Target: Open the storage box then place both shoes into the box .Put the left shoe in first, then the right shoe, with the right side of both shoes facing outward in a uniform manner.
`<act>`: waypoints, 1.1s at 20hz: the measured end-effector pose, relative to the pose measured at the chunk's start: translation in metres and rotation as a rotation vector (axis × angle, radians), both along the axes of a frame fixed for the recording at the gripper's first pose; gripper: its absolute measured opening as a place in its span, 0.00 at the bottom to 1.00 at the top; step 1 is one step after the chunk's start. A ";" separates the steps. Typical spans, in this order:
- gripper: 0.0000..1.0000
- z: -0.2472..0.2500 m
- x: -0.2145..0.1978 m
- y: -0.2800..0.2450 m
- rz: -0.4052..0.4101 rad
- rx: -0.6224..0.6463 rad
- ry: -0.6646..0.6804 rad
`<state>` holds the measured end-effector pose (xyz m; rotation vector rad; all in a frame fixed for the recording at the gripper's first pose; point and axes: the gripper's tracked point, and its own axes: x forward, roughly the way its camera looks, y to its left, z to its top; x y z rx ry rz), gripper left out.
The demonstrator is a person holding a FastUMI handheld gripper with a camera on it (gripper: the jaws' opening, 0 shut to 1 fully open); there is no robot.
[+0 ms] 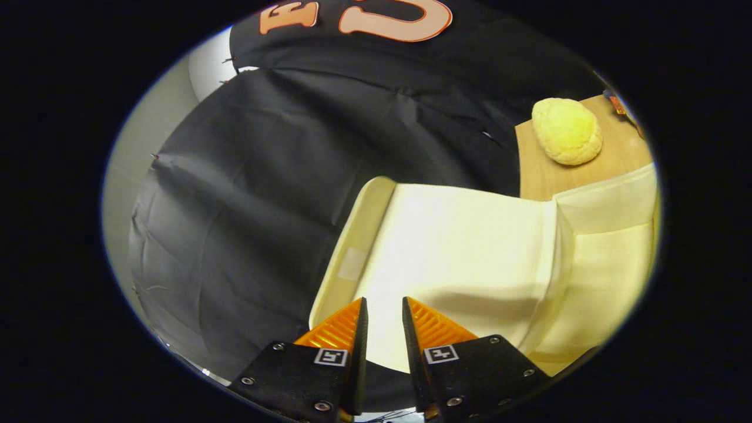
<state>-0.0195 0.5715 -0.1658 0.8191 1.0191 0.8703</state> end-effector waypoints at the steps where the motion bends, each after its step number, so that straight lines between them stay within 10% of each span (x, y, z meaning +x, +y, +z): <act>1: 0.36 -0.006 -0.001 -0.002 0.007 -0.025 -0.001; 10: 0.79 -0.013 0.046 -0.054 -0.105 -0.264 -0.283; 22: 0.81 -0.025 0.041 -0.240 -0.245 -0.754 -0.539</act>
